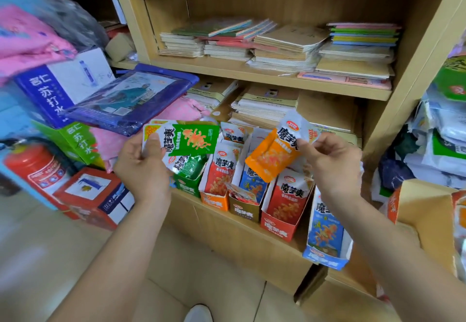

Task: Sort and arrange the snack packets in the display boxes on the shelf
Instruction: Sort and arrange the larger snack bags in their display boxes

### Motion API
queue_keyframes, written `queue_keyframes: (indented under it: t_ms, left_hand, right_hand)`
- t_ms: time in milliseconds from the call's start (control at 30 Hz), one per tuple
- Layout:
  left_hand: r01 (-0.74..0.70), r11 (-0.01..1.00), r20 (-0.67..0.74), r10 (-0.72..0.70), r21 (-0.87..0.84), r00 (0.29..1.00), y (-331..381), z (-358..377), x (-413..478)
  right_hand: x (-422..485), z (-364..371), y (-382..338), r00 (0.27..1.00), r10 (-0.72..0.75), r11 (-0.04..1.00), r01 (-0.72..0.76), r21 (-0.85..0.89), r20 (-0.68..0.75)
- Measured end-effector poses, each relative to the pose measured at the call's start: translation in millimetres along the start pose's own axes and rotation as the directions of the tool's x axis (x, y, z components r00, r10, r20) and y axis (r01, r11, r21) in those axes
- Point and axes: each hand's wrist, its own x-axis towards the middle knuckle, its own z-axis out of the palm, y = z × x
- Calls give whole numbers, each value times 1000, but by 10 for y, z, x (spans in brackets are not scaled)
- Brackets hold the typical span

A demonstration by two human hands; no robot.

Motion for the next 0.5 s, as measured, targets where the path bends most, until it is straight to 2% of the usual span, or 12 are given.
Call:
queue_keyframes:
  t_ms: [167,300,400,500]
  left_hand:
    - [-7,999,-18,8,44,1000,-19,-207,88]
    - [-34,996,-19,35,88,999,-62,-348,142]
    - [-80,986,5,80,144,997,-80,-402,149]
    - [-120,975,53,112,186,992,-52,-401,134]
  right_hand:
    - [-27,299,-20,999,6,996,-2,87,-49]
    - [-85,524,-91,1000,11,991,-11,134,-4]
    - [-92,624,-101,999,13,996,-17,86,47]
    - [-159,706,-113,985,1,999,5,-35,175]
